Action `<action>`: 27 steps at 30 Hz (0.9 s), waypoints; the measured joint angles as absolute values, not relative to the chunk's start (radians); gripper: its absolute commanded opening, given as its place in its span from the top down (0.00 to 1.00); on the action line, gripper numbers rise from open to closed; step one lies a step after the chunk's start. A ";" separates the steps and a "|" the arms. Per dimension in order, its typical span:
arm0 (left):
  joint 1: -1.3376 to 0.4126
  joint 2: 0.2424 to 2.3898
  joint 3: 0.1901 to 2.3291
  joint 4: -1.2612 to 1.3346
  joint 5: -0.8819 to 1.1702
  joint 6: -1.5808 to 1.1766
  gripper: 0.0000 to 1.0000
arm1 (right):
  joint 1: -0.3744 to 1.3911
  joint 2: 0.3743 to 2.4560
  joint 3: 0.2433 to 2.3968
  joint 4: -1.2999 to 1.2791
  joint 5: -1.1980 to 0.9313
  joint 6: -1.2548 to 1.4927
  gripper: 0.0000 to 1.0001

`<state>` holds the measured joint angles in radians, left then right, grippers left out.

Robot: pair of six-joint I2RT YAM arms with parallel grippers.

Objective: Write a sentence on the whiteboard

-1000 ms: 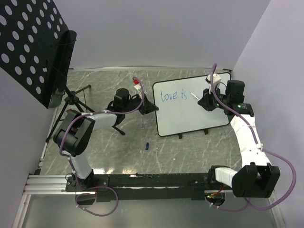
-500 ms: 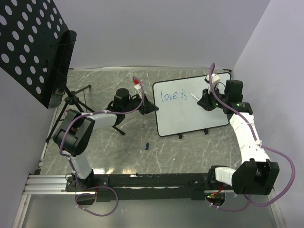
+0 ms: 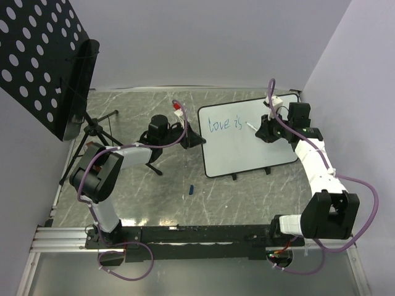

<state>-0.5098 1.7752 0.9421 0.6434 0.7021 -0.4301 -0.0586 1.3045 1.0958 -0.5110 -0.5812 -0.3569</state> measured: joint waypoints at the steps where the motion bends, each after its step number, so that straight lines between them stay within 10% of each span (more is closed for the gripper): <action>1: -0.510 1.775 0.942 0.642 0.701 -0.430 0.99 | -0.059 1.306 1.096 -0.509 -0.581 -0.356 1.00; 27: -0.510 1.776 0.942 0.628 0.694 -0.431 0.99 | -0.055 1.330 1.134 -0.486 -0.513 -0.322 1.00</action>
<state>-0.5102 1.7756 0.9421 0.6281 0.6937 -0.4313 -0.0551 1.3300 1.1339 -0.4862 -0.5133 -0.3218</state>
